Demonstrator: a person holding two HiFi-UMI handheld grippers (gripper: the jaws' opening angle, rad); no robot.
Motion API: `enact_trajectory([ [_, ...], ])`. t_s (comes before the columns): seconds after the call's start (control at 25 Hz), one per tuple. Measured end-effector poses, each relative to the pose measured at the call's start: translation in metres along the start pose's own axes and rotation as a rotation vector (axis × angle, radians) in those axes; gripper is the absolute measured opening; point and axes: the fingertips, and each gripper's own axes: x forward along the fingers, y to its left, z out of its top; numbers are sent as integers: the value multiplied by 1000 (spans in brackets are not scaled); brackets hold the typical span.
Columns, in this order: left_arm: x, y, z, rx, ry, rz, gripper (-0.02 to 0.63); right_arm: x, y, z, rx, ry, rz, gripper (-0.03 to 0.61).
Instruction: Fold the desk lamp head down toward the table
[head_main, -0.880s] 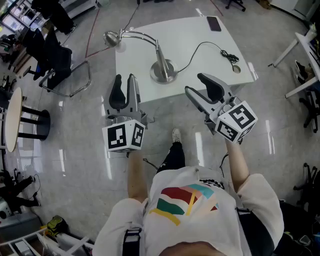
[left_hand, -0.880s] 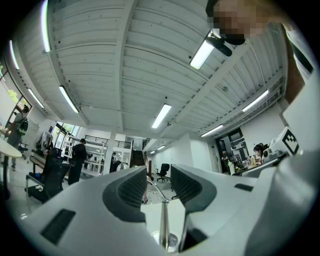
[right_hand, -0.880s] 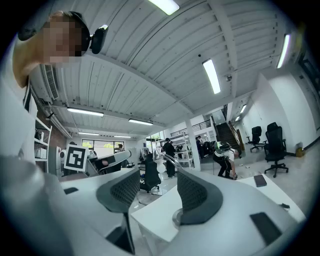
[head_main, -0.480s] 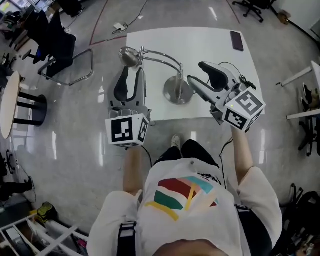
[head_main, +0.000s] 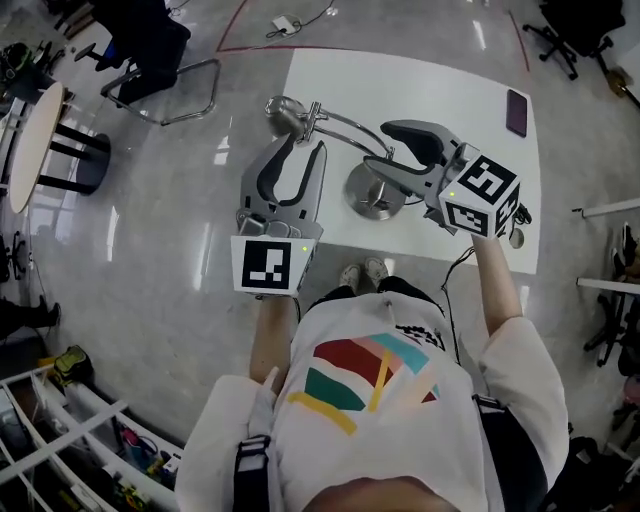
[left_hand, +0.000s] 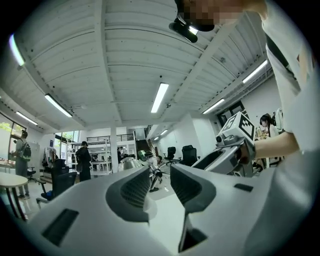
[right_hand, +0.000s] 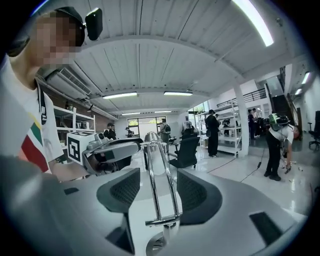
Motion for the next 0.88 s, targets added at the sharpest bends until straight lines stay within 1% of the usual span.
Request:
enact_trajectory([
  [0.12, 3, 3, -7, 36, 25, 7, 172, 9, 1, -4, -12, 21, 53, 236],
  [0.16, 4, 6, -8, 48, 29, 14, 150, 13, 1, -4, -21, 32, 64, 235],
  [0.2, 5, 10, -8, 60, 32, 23, 118, 18, 0, -4, -33, 44, 65, 214],
  [0.24, 6, 14, -9, 74, 37, 30, 97, 22, -2, -4, -48, 56, 61, 158],
  [0.28, 6, 17, -9, 84, 42, 31, 95, 25, -3, -3, -60, 67, 59, 152],
  [0.48, 7, 29, -11, 90, 51, 37, 94, 37, -6, -1, -62, 140, 75, 152],
  [0.6, 8, 28, -12, 114, 56, 42, 92, 38, -6, -2, -78, 181, 72, 152],
  [0.76, 8, 21, -12, 175, 78, 9, 89, 33, -5, -3, -76, 233, 76, 152],
  [0.88, 7, 26, -16, 180, 97, 3, 87, 39, -5, -2, -81, 303, 89, 152],
])
